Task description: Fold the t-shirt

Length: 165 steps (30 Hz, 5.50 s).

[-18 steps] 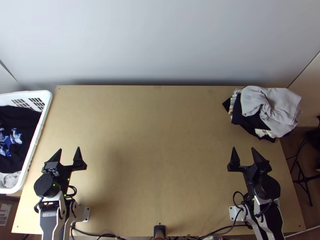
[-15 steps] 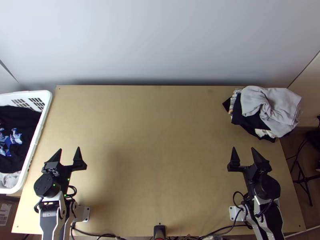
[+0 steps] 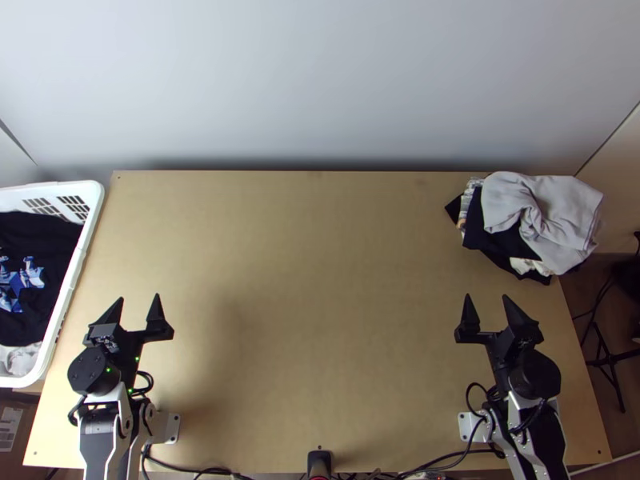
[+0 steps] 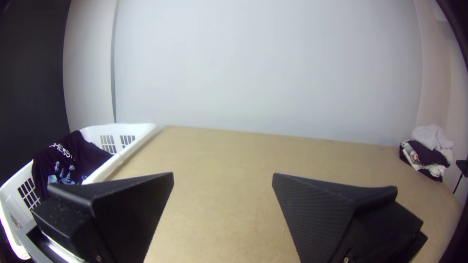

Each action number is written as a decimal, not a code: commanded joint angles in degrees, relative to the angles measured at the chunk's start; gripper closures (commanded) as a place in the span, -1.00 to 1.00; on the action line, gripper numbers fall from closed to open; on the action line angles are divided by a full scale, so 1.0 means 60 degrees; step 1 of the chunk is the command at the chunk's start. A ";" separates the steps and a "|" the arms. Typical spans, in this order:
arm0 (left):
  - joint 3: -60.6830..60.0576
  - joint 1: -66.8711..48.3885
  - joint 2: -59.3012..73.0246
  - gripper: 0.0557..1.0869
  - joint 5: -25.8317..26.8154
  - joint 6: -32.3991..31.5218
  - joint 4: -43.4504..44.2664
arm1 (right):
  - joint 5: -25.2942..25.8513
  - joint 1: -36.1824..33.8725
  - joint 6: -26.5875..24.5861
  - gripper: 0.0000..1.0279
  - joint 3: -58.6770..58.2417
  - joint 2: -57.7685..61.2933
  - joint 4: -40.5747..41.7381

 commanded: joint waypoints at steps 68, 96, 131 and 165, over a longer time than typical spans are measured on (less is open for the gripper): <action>0.0075 -0.0555 -0.0013 -0.91 -0.0056 -0.0521 0.0910 | 0.0448 0.0357 0.0648 -0.92 0.9810 0.6271 -0.5653; 0.6682 0.3986 0.8923 -0.92 -0.0173 -0.0155 -0.0233 | 0.0697 0.0182 0.0780 -0.92 0.8887 0.6711 -0.5521; 1.7595 0.8600 2.2546 -0.90 -0.1067 -0.0624 0.1174 | 0.0697 -0.0009 0.0897 -0.92 1.0264 0.8088 -0.6312; 2.0583 0.9128 2.5929 0.00 -0.3176 -0.0419 0.1276 | 0.1210 -0.0009 0.0340 -0.91 1.0044 0.8849 -0.6151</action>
